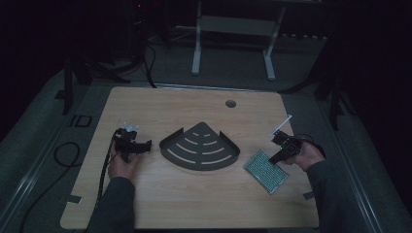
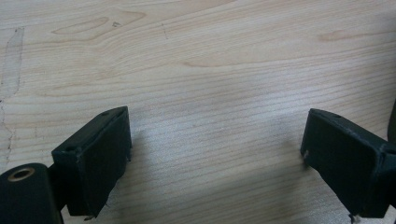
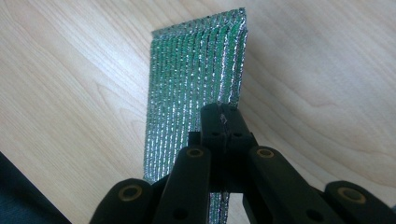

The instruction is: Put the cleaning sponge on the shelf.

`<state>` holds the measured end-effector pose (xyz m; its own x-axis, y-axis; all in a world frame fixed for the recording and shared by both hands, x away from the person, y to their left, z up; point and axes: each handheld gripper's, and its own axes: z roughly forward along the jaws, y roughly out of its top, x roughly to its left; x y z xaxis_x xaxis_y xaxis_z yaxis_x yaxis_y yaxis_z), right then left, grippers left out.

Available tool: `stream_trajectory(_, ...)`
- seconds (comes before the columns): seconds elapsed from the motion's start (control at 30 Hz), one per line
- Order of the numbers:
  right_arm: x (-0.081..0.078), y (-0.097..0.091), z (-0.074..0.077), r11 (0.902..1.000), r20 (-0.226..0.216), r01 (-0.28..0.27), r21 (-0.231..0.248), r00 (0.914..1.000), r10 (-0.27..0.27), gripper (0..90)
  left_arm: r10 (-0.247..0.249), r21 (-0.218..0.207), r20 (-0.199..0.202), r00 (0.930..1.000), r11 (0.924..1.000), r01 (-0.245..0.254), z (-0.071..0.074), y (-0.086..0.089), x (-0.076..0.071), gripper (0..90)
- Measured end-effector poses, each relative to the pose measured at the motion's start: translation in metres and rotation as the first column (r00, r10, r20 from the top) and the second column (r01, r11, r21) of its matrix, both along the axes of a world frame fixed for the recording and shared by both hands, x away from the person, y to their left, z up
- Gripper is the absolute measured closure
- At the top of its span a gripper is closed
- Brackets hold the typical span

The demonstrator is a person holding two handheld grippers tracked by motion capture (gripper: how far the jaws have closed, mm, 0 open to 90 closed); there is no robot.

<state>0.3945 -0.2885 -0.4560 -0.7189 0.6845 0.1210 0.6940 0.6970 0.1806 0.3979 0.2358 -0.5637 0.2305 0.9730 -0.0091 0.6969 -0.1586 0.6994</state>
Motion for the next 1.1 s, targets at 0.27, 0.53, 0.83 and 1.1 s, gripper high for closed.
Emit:
stream_trajectory(0.27, 0.006, 0.001, 0.014, 1.0, 0.013, -0.001, -0.008, 0.9999, 0.001, 89.9, 0.0, 0.0, 0.0, 1.0, 1.0, 0.0, 0.0, 0.0, 0.0, 9.2)
stream_trajectory(0.53, 0.011, 0.003, 0.026, 0.9998, 0.027, 0.016, -0.013, 0.9995, -0.015, 89.9, 0.0, 0.0, 0.0, 1.0, 1.0, 0.0, 0.0, 0.0, 0.0, 9.2)
stream_trajectory(0.83, 0.016, 0.012, 0.037, 1.0, 0.043, 0.006, -0.007, 0.999, -0.006, 90.0, 0.002, -0.001, 0.001, 1.0, 1.0, -0.002, 0.0, 0.0, 0.0, 9.2)
stream_trajectory(1.1, 0.02, 0.021, 0.052, 1.0, 0.068, -0.004, 0.0, 0.9977, 0.004, 90.0, 0.001, -0.001, 0.002, 1.0, 1.0, -0.001, 0.0, 0.0, 0.0, 9.2)
